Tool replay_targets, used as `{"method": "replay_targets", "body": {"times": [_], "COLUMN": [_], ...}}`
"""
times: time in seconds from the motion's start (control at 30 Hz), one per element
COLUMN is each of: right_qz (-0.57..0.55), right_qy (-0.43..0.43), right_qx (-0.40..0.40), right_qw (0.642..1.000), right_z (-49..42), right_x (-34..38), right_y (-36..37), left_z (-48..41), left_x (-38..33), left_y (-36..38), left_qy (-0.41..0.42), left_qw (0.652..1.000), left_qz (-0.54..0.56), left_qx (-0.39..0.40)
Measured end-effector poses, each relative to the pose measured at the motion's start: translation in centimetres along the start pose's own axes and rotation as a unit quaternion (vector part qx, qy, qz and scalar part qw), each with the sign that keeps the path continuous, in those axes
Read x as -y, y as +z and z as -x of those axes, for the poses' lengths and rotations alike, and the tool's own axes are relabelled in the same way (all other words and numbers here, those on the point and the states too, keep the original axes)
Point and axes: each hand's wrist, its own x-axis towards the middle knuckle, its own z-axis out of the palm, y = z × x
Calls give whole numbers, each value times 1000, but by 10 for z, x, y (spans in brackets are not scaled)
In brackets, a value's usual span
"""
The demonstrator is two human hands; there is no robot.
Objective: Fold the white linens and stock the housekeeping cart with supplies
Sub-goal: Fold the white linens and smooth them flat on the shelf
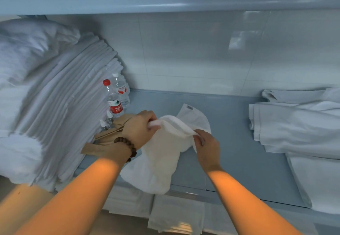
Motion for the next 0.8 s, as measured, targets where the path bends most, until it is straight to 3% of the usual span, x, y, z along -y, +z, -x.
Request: {"method": "replay_targets", "body": {"times": [0.07, 0.13, 0.27, 0.5, 0.7, 0.8], "right_qz": [-17, -24, -48, -34, 167, 190], "right_qy": [-12, -35, -58, -17, 12, 33], "right_qx": [8, 36, 72, 67, 118, 108], "right_qw": [1000, 998, 995, 997, 979, 975], "right_z": [-5, -7, -8, -1, 18, 20], "right_x": [6, 15, 37, 27, 9, 9], "right_y": [-4, -5, -6, -24, -14, -8], "left_z": [7, 11, 13, 6, -8, -10], "left_x": [-3, -16, -44, -47, -55, -60], "left_y": [12, 24, 49, 47, 42, 40], "left_qy": [23, 51, 70, 26, -6, -15], "left_qw": [997, 990, 981, 991, 985, 981], "left_qz": [-37, 14, 47, 123, 170, 194], "left_qx": [66, 134, 172, 50, -1, -16]}}
